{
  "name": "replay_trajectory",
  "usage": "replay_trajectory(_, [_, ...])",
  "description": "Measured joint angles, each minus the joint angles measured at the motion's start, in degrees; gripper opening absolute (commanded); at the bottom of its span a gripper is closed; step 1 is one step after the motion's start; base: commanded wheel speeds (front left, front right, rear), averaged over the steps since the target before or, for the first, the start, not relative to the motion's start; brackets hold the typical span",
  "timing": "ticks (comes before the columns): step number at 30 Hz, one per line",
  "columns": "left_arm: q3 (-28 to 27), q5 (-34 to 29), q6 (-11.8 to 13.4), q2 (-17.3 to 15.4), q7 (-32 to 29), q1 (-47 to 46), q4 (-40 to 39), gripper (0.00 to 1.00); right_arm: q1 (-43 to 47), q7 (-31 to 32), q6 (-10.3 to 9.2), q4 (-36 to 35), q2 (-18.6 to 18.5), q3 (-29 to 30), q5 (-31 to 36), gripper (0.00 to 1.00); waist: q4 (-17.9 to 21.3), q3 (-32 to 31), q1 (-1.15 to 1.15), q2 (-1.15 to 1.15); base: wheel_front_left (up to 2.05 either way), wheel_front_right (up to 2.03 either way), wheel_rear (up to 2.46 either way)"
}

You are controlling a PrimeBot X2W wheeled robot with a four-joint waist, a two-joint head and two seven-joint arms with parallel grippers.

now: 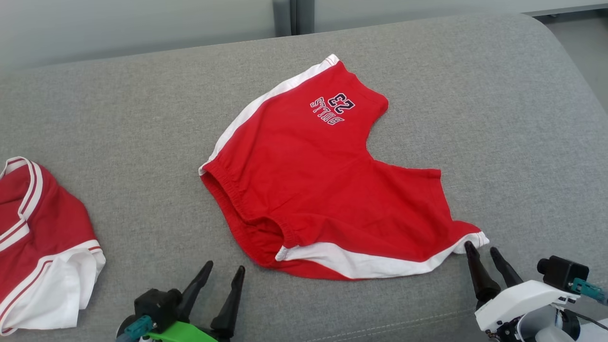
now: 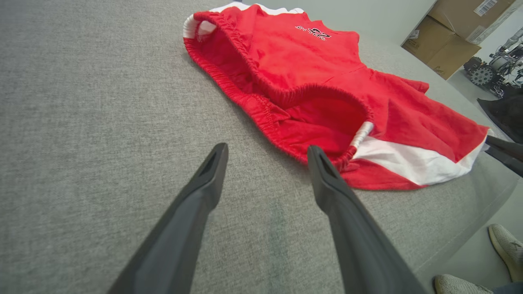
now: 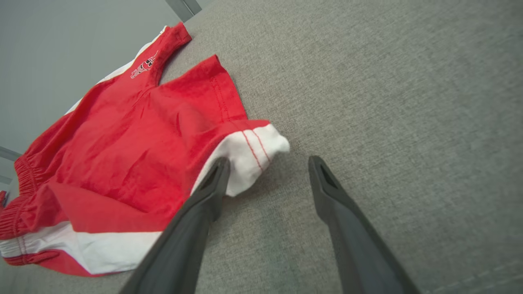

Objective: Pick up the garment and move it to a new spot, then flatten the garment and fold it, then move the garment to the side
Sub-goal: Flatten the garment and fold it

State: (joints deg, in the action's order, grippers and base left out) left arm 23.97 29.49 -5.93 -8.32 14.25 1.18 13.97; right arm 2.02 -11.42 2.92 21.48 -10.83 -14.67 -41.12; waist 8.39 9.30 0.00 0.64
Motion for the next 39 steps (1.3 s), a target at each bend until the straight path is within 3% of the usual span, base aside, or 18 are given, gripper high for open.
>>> replay_trajectory(17, [5.4,3.5,-1.1,1.4,-4.1,-0.2,-2.4,1.0,0.8,-2.1,-2.49,-2.0,-4.5,2.1,6.4,1.0,3.1,-0.7,0.0,0.0,0.0,0.0,0.0])
replay_trajectory(25, [5.6,2.8,-1.1,1.4,-5.2,-3.2,-0.2,1.0,0.1,-2.7,-3.02,-4.8,-4.4,1.4,9.5,1.0,6.3,-0.4,0.0,0.0,0.0,0.0,0.0])
replay_trajectory(27, [5.6,2.7,-1.1,1.4,-5.9,-3.4,0.5,0.86,0.1,-2.7,-3.03,-5.0,-4.1,1.3,9.6,1.0,6.8,-0.4,0.0,0.0,0.0,0.0,0.0])
replay_trajectory(30, [5.6,2.1,-1.0,1.3,-6.1,-3.6,1.2,0.83,0.2,-2.7,-3.2,-5.5,-3.7,1.5,9.8,1.0,7.5,-0.4,0.0,0.0,0.0,0.0,0.0])
replay_trajectory(31, [5.6,1.8,-1.0,1.3,-6.2,-3.8,1.7,0.76,0.3,-2.7,-3.53,-5.7,-3.7,1.7,9.8,1.0,7.6,-0.4,0.0,0.0,0.0,0.0,0.0])
replay_trajectory(33, [5.6,1.6,-1.0,1.2,-6.4,-4.2,2.2,0.47,0.5,-2.7,-3.54,-5.9,-3.6,2.0,9.8,1.0,7.7,-0.3,0.0,0.0,0.0,0.0,0.0])
replay_trajectory(35, [5.6,1.5,-1.0,1.1,-6.4,-4.7,2.3,0.11,0.7,-2.7,-3.59,-6.2,-3.5,2.1,9.8,1.0,7.7,-0.3,0.0,0.0,0.0,0.0,0.0])
replay_trajectory(36, [5.6,1.5,-0.8,1.1,-6.4,-4.9,2.4,0.0,0.8,-2.7,-3.59,-6.3,-3.4,2.1,9.8,1.0,7.7,-0.2,0.0,0.0,0.0,0.0,0.0])
replay_trajectory(39, [5.7,1.4,-0.5,1.0,-6.4,-5.0,2.9,0.0,0.9,-2.7,-3.63,-6.4,-3.0,2.2,9.8,1.0,7.6,-0.1,0.0,0.0,0.0,0.0,0.0])
